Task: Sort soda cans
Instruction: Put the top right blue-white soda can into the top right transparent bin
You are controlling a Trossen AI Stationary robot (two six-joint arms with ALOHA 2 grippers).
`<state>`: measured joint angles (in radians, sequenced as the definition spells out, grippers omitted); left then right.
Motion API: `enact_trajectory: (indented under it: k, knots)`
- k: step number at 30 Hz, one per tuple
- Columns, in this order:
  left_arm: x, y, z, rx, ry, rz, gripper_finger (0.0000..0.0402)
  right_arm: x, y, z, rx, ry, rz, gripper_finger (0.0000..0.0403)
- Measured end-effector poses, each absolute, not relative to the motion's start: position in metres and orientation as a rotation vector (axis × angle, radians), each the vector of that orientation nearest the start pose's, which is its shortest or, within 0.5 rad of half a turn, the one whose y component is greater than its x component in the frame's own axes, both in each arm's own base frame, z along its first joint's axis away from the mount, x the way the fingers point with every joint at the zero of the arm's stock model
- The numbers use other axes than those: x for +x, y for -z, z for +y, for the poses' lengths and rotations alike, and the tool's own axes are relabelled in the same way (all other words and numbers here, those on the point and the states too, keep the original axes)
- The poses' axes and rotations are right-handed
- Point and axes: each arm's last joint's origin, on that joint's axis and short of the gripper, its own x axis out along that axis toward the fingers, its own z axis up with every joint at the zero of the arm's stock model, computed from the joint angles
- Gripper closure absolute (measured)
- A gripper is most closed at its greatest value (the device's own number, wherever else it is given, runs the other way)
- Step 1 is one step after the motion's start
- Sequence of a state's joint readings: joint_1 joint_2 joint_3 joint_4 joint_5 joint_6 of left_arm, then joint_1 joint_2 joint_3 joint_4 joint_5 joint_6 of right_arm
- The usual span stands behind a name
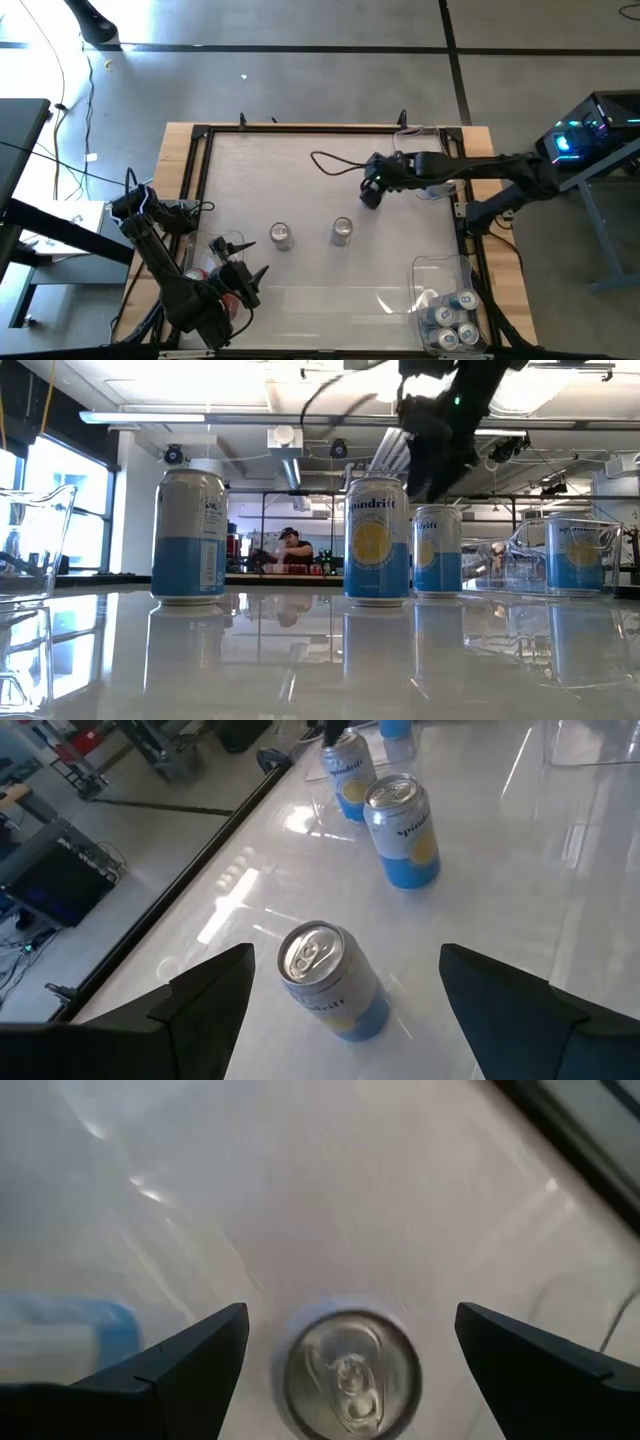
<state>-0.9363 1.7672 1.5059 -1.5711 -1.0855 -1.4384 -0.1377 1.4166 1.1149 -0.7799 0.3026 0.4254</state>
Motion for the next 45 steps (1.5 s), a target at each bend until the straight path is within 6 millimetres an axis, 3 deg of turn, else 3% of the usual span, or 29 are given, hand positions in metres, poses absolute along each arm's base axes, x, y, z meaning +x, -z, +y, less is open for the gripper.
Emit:
enact_trajectory:
  k: [6,12,16,20,24,30,33,39,45]
  knots:
    - [0.200,-0.279,-0.228,0.218,-0.646,0.593,0.0087,0.280,-0.240,-0.048,0.313,0.690,1.102,0.0052]
    - [0.200,-0.279,-0.228,0.213,-0.648,0.591,0.0087,0.287,-0.223,-0.047,0.336,0.652,1.184,0.0056]
    - [0.200,-0.279,-0.228,0.211,-0.649,0.591,0.0087,0.289,-0.220,-0.047,0.332,0.649,1.194,0.0097]
    - [0.200,-0.279,-0.228,0.211,-0.649,0.591,0.0087,0.289,-0.227,-0.047,0.300,0.611,1.200,0.0120]
    - [0.200,-0.279,-0.228,0.211,-0.649,0.591,0.0087,0.284,-0.266,-0.048,0.244,0.588,1.132,0.0120]
    - [0.200,-0.278,-0.228,0.210,-0.649,0.592,0.0087,0.239,-0.331,-0.061,0.138,0.722,1.112,0.0120]
    - [0.200,-0.278,-0.228,0.202,-0.651,0.590,0.0087,0.204,-0.346,-0.069,0.171,0.794,1.147,0.0120]
    - [0.200,-0.278,-0.229,0.191,-0.652,0.587,0.0087,0.150,-0.343,-0.078,0.293,0.922,1.132,0.0120]
    - [0.200,-0.278,-0.229,0.189,-0.652,0.591,0.0087,0.131,-0.308,-0.076,0.431,0.861,1.118,0.0120]
